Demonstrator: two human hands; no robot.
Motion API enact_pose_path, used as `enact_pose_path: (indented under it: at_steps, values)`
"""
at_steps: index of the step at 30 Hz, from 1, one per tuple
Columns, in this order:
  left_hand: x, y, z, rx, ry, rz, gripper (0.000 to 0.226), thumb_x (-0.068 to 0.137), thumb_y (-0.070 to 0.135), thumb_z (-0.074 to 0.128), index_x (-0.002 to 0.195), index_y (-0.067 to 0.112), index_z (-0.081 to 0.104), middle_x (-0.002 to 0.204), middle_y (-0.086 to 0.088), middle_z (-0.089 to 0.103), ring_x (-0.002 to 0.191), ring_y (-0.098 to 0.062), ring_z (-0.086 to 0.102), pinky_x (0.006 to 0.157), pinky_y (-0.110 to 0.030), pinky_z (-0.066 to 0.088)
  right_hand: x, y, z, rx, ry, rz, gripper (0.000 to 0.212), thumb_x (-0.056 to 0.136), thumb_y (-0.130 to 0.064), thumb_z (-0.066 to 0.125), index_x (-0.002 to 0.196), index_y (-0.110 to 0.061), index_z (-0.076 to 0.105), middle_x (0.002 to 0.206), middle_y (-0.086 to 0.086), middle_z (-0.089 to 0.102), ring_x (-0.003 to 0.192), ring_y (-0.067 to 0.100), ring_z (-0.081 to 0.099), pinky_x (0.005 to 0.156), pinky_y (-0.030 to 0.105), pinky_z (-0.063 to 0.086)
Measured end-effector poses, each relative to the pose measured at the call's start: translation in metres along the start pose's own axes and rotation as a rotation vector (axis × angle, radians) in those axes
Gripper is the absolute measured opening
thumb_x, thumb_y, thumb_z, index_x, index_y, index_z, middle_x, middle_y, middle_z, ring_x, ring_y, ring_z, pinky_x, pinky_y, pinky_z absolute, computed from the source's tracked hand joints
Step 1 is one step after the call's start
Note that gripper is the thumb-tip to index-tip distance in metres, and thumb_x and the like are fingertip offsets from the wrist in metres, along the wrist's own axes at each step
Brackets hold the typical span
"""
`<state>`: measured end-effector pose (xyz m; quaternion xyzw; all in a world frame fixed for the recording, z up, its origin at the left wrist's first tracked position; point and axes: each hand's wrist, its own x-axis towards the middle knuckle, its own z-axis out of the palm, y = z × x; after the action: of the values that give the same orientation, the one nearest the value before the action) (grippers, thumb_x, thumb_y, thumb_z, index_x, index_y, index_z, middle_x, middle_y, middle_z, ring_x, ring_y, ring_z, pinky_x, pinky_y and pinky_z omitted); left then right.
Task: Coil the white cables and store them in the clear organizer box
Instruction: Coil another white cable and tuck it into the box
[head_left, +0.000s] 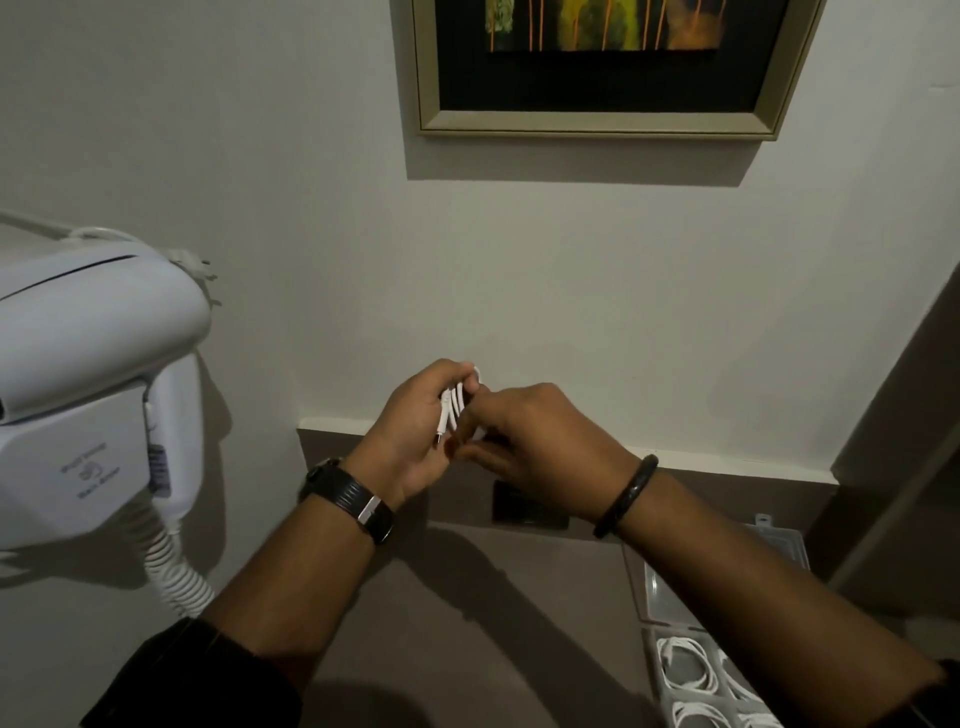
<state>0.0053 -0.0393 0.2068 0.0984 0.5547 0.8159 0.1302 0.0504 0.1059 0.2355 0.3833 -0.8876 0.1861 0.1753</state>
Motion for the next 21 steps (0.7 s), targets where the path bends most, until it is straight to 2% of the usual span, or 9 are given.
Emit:
enact_pose_path:
  at_steps: [3, 5, 8, 11, 13, 15, 17, 20, 21]
  values:
    - [-0.003, 0.003, 0.006, 0.024, 0.026, 0.024, 0.035, 0.094, 0.022, 0.044, 0.066, 0.012, 0.064, 0.060, -0.003, 0.058, 0.054, -0.014, 0.055, 0.052, -0.027, 0.043, -0.004, 0.011, 0.002, 0.025, 0.079, -0.014, 0.013, 0.087, -0.023, 0.066, 0.093, -0.012, 0.067, 0.088, 0.006, 0.071, 0.078, 0.020, 0.064, 0.072, 0.034, 0.053]
    - [-0.006, -0.002, 0.009, 0.031, 0.054, 0.014, 0.034, 0.094, 0.018, 0.046, 0.066, 0.013, 0.065, 0.061, -0.003, 0.059, 0.055, -0.011, 0.057, 0.052, -0.024, 0.044, -0.004, 0.019, 0.005, 0.050, 0.123, 0.022, 0.017, 0.083, -0.024, 0.070, 0.097, -0.015, 0.066, 0.086, 0.000, 0.070, 0.076, 0.015, 0.063, 0.070, 0.024, 0.051]
    - [-0.006, -0.012, 0.014, 0.036, 0.099, 0.036, 0.037, 0.094, 0.021, 0.045, 0.068, 0.016, 0.071, 0.068, -0.003, 0.064, 0.062, -0.010, 0.061, 0.055, -0.023, 0.048, -0.006, 0.024, 0.015, 0.275, 0.255, 0.272, 0.031, 0.076, -0.024, 0.078, 0.102, -0.023, 0.060, 0.073, -0.016, 0.062, 0.063, 0.000, 0.059, 0.061, 0.005, 0.044]
    - [-0.006, -0.015, 0.021, -0.065, 0.110, 0.064, 0.039, 0.094, 0.022, 0.038, 0.092, 0.006, 0.074, 0.093, -0.012, 0.074, 0.086, -0.019, 0.071, 0.075, -0.029, 0.056, -0.011, 0.022, 0.029, 0.485, 0.390, 0.502, 0.031, 0.073, -0.024, 0.080, 0.094, -0.029, 0.059, 0.071, -0.014, 0.062, 0.065, -0.001, 0.060, 0.058, 0.008, 0.047]
    - [-0.006, -0.017, 0.025, -0.102, 0.137, 0.068, 0.043, 0.095, 0.023, 0.034, 0.111, -0.001, 0.066, 0.115, -0.020, 0.069, 0.107, -0.029, 0.067, 0.096, -0.040, 0.052, -0.013, 0.020, 0.035, 0.563, 0.417, 0.585, 0.023, 0.075, -0.025, 0.078, 0.090, -0.032, 0.062, 0.077, -0.012, 0.066, 0.070, 0.006, 0.064, 0.062, 0.019, 0.054]
    - [-0.005, -0.020, 0.027, -0.112, 0.156, 0.078, 0.043, 0.095, 0.022, 0.034, 0.116, -0.002, 0.062, 0.125, -0.021, 0.063, 0.115, -0.031, 0.062, 0.103, -0.043, 0.047, -0.013, 0.021, 0.036, 0.692, 0.402, 0.620, 0.011, 0.078, -0.023, 0.075, 0.086, -0.028, 0.070, 0.077, -0.007, 0.070, 0.065, 0.012, 0.064, 0.055, 0.023, 0.052]
    - [-0.004, -0.020, 0.026, -0.140, 0.127, 0.086, 0.038, 0.097, 0.019, 0.035, 0.116, -0.001, 0.062, 0.128, -0.018, 0.061, 0.115, -0.026, 0.061, 0.097, -0.037, 0.051, -0.014, 0.022, 0.033, 0.902, 0.369, 0.606, 0.005, 0.083, -0.017, 0.071, 0.085, -0.017, 0.075, 0.067, -0.004, 0.070, 0.053, 0.011, 0.057, 0.047, 0.022, 0.048]
    - [-0.005, -0.016, 0.022, -0.160, 0.013, 0.111, 0.031, 0.098, 0.014, 0.038, 0.113, 0.000, 0.060, 0.116, -0.018, 0.060, 0.096, -0.022, 0.066, 0.073, -0.036, 0.056, -0.016, 0.029, 0.026, 1.083, 0.295, 0.561, 0.013, 0.088, -0.014, 0.064, 0.088, -0.005, 0.073, 0.062, 0.007, 0.062, 0.052, 0.014, 0.053, 0.046, 0.024, 0.046]
    - [-0.005, -0.015, 0.021, -0.150, -0.008, 0.118, 0.030, 0.099, 0.013, 0.037, 0.114, 0.000, 0.060, 0.114, -0.017, 0.060, 0.097, -0.022, 0.066, 0.075, -0.036, 0.056, -0.016, 0.030, 0.024, 1.093, 0.274, 0.549, 0.014, 0.089, -0.015, 0.063, 0.089, -0.003, 0.072, 0.062, 0.008, 0.061, 0.052, 0.015, 0.053, 0.047, 0.024, 0.046]
